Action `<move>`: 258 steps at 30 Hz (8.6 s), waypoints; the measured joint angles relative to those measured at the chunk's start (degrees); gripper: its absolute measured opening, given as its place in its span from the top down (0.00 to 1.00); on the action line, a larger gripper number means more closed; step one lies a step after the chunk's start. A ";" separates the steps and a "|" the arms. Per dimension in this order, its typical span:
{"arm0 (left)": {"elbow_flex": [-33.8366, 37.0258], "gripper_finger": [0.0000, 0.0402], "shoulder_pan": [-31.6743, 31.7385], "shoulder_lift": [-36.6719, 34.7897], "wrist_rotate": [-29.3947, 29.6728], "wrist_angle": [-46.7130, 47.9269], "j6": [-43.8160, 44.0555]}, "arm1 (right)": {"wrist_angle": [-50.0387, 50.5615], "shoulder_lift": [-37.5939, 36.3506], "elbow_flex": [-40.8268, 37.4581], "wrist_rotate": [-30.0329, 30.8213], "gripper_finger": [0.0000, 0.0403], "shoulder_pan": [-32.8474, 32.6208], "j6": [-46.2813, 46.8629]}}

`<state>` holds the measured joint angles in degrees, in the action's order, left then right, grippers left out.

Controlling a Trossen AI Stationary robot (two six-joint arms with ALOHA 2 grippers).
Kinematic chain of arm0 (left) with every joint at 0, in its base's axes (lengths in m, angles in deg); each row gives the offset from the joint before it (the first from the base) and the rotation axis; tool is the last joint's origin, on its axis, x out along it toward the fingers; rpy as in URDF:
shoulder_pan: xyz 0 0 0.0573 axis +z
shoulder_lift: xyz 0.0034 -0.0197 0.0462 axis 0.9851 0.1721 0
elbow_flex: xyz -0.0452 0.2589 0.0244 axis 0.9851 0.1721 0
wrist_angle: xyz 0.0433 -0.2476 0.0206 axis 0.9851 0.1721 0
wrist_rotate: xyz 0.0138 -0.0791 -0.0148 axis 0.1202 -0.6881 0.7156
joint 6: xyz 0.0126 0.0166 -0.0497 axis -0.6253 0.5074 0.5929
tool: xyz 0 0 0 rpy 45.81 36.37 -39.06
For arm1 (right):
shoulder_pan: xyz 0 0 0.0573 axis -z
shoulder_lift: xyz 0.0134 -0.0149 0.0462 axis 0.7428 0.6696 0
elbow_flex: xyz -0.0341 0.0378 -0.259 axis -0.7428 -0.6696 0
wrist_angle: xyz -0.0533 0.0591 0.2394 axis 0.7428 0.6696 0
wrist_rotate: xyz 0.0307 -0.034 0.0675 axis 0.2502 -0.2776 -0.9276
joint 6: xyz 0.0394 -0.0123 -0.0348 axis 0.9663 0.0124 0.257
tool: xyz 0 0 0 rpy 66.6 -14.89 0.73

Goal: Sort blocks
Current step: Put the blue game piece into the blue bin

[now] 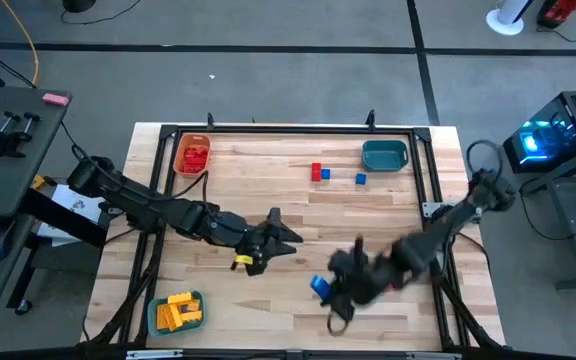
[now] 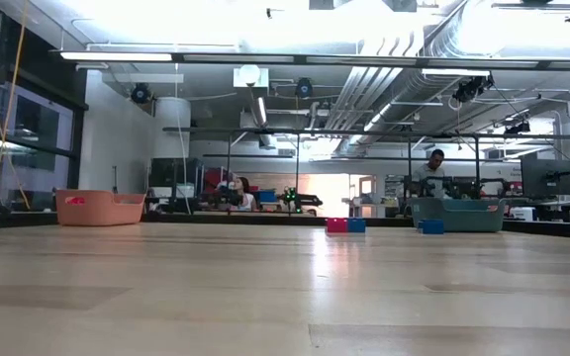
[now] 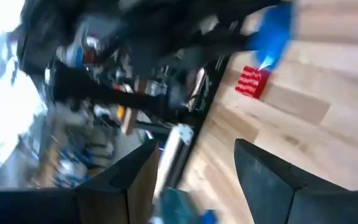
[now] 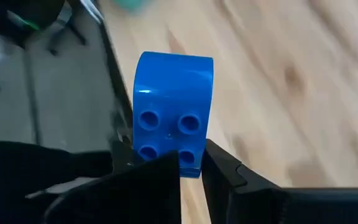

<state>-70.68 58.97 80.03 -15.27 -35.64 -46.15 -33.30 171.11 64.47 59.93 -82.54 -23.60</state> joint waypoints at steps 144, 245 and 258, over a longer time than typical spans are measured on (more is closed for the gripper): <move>-52.00 0.90 34.96 27.23 -31.19 32.24 50.60 | -19.64 -8.57 -29.25 -1.20 1.00 72.70 -19.88; 0.53 0.60 52.21 -9.52 -38.11 -6.47 76.50 | -3.51 -6.92 -35.84 -1.98 0.95 61.45 -2.30; 0.50 0.60 52.65 -10.67 -37.28 -8.91 75.93 | -3.32 -17.68 -25.62 3.28 0.98 73.51 -17.55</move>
<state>-70.18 111.62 69.37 -52.55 -44.55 29.78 -36.62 153.43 38.85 63.21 -9.03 -41.15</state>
